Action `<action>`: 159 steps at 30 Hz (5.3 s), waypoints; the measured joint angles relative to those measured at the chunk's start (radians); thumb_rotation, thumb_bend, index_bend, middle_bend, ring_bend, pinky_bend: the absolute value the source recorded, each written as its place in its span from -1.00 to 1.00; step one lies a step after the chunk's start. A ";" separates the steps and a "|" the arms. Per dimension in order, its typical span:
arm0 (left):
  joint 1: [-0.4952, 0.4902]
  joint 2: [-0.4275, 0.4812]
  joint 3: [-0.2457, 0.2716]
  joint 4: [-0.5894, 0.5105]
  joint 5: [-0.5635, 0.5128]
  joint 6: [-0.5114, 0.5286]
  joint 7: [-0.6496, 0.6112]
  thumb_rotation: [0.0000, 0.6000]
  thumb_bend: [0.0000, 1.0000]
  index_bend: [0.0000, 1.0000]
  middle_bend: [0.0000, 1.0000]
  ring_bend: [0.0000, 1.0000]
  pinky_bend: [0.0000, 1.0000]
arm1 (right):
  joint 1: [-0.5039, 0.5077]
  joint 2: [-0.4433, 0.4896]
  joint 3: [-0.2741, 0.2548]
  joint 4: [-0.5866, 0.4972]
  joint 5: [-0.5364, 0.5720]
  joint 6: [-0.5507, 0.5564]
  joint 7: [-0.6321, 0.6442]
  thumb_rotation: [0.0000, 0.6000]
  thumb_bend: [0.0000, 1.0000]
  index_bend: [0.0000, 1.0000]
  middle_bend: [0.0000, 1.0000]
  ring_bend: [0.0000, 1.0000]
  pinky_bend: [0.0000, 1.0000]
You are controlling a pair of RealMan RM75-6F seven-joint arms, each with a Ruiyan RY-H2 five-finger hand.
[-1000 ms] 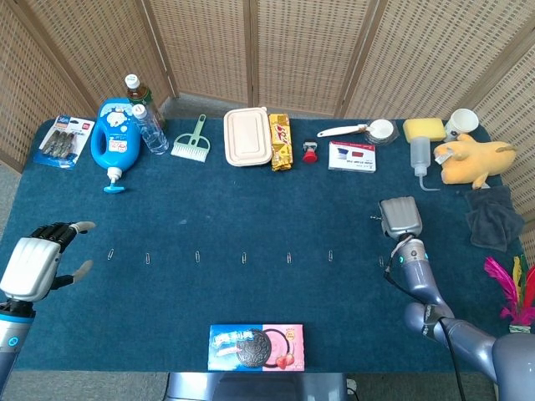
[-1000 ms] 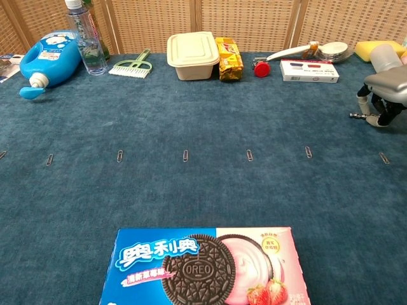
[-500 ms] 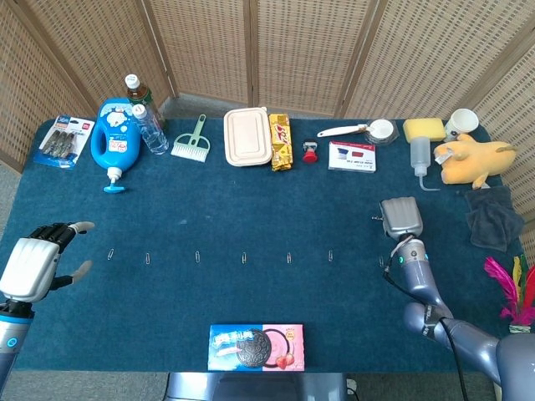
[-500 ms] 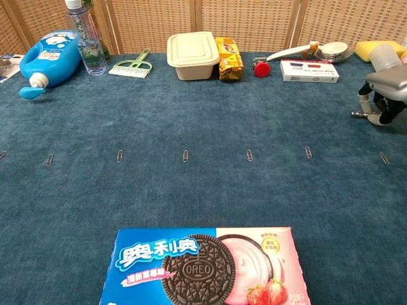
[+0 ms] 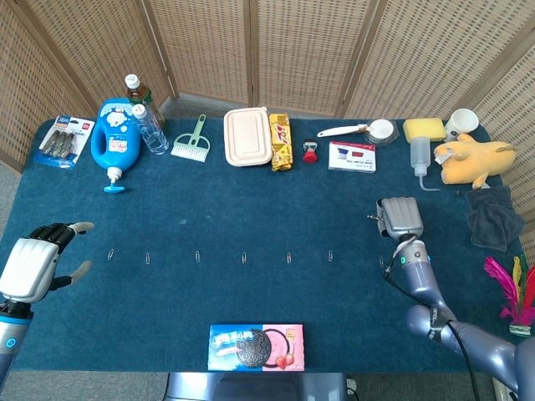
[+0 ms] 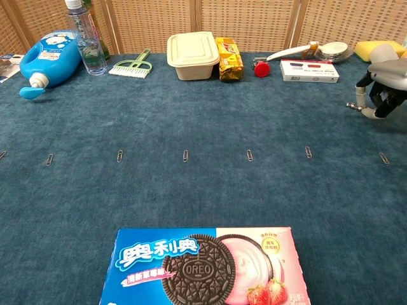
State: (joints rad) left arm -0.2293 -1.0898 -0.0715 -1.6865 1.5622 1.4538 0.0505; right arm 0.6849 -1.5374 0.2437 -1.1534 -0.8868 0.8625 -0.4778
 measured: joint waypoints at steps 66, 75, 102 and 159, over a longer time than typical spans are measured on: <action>-0.003 0.011 -0.002 -0.007 0.019 0.009 0.001 1.00 -0.17 -0.47 -0.26 -0.36 -0.29 | -0.102 0.235 -0.086 -0.313 -0.082 -0.114 0.479 1.00 -0.01 0.12 0.60 0.50 -0.08; -0.006 0.007 -0.002 -0.009 0.018 0.004 0.004 1.00 -0.17 -0.47 -0.26 -0.36 -0.29 | -0.096 0.239 -0.083 -0.316 -0.083 -0.110 0.482 1.00 -0.01 0.11 0.60 0.50 -0.07; 0.039 0.032 0.014 -0.008 0.003 0.044 -0.009 1.00 -0.17 -0.49 -0.26 -0.36 -0.29 | -0.020 0.185 0.040 -0.186 -0.071 -0.118 0.621 1.00 -0.01 0.09 0.55 0.46 -0.13; 0.197 -0.065 0.159 -0.005 0.081 0.116 0.023 1.00 -0.16 -0.49 -0.26 -0.36 -0.29 | -0.473 0.331 -0.197 -0.514 -0.376 0.534 0.360 1.00 -0.01 -1.00 -0.74 -0.89 -0.57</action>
State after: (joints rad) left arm -0.0323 -1.1549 0.0873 -1.6915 1.6428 1.5698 0.0736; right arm 0.2115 -1.2060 0.0462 -1.6670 -1.2629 1.3961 -0.1173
